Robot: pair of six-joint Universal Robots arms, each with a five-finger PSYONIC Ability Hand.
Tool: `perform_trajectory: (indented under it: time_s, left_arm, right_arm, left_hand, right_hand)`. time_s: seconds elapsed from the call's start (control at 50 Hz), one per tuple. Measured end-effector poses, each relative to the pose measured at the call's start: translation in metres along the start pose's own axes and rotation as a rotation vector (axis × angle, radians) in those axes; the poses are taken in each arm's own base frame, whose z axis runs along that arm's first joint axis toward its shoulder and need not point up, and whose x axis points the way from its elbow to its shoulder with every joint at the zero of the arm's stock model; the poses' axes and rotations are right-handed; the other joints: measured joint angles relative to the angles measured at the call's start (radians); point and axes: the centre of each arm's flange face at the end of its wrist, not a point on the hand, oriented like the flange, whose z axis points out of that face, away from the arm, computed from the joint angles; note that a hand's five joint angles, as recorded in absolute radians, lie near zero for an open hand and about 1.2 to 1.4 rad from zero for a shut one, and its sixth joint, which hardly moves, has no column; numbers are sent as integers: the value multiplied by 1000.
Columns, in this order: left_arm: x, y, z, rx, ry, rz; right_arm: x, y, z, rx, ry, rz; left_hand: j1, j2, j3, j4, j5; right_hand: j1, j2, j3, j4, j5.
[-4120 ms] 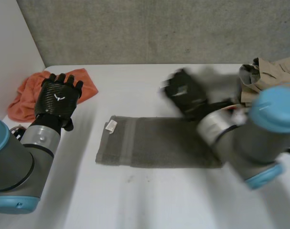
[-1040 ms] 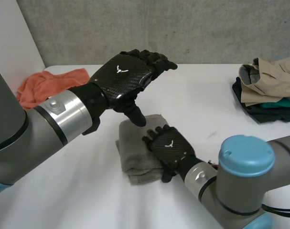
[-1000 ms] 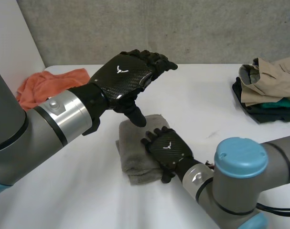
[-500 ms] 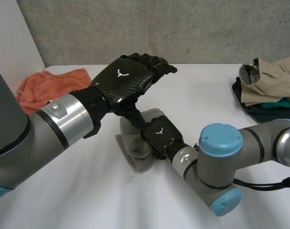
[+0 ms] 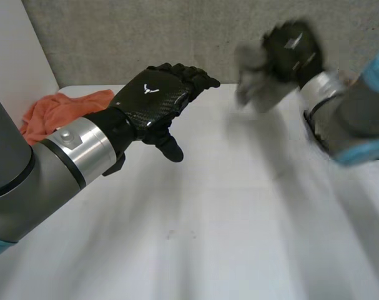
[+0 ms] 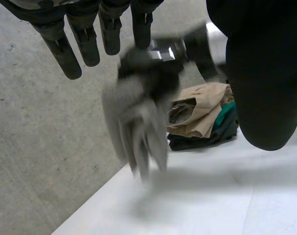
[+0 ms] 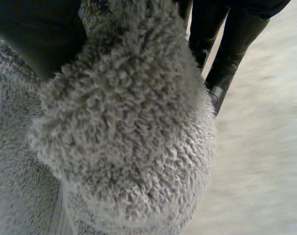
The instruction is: Fold the laundry.
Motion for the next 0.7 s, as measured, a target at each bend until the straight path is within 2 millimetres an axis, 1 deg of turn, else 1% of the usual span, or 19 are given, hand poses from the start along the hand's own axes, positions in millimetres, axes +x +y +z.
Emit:
perform_trajectory:
  time_s: [0.02,0.04,0.08,0.1,0.14,0.16,0.2,0.24,0.28,0.34,0.36,0.38,0.4,0.42,0.46,0.5,0.56,0.58,0.7]
  left_arm:
    - [0,0,0,0,-2,0]
    - [-1,0,0,-1,-6,0]
    - [-1,0,0,-1,-7,0]
    - [-1,0,0,-1,-8,0]
    - [-1,0,0,-1,-9,0]
    - [-1,0,-1,-2,-8,0]
    - [-1,1,-1,-3,-8,-1]
    - [-1,1,0,-3,-8,-1]
    - [-1,1,0,-3,-7,-1]
    - [-1,1,0,-4,-7,-1]
    - [-1,1,0,-4,-7,-1]
    - [-1,2,0,-6,-6,-2]
    - [-1,2,0,-6,-6,-2]
    - [-1,2,0,-7,-6,-3]
    - [-1,3,0,-9,-5,-4]
    - [-1,4,0,-11,-5,-5]
    - [0,4,0,-13,-5,-6]
    - [0,5,0,-13,-5,-6]
    - [0,5,0,-14,-4,-6]
  right_arm:
    - [7,-2,3,11,13,-6]
    - [37,-9,13,59,70,-35]
    - [56,-13,18,84,102,-52]
    - [75,-14,22,105,134,-66]
    - [84,-14,24,114,149,-73]
    - [127,-6,28,147,208,-101]
    - [152,6,28,158,231,-115]
    - [166,17,27,162,237,-122]
    - [184,43,23,155,231,-129]
    - [195,74,17,135,209,-128]
    - [195,74,17,135,209,-128]
    - [199,107,8,104,181,-116]
    - [199,107,8,104,181,-116]
    - [201,133,-1,77,161,-104]
    - [201,149,-7,59,150,-93]
    - [200,178,-20,20,127,-66]
    - [196,207,-35,-23,101,-33]
    - [192,227,-47,-54,78,-7]
    - [181,262,-70,-112,33,35]
  left_hand:
    - [0,0,0,0,0]
    - [0,0,0,0,0]
    - [0,0,0,0,0]
    - [0,0,0,0,0]
    - [0,0,0,0,0]
    - [0,0,0,0,0]
    - [0,0,0,0,0]
    - [0,0,0,0,0]
    - [0,0,0,0,0]
    - [0,0,0,0,0]
    - [0,0,0,0,0]
    - [0,0,0,0,0]
    - [0,0,0,0,0]
    - [0,0,0,0,0]
    - [0,0,0,0,0]
    - [0,0,0,0,0]
    - [0,0,0,0,0]
    - [0,0,0,0,0]
    - [0,0,0,0,0]
  right_hand:
    - [1,0,0,0,2]
    - [2,0,0,0,4]
    - [2,0,0,0,4]
    - [2,0,0,0,4]
    - [2,0,1,0,4]
    - [2,0,2,0,4]
    - [2,0,2,0,4]
    - [2,0,2,0,4]
    - [2,0,10,1,4]
    - [2,0,12,4,4]
    - [2,0,12,4,4]
    - [2,0,12,4,4]
    - [2,0,12,4,4]
    - [2,0,12,4,4]
    - [2,0,12,4,4]
    - [2,0,12,4,4]
    - [2,0,12,5,4]
    - [2,0,12,5,23]
    - [2,0,14,5,57]
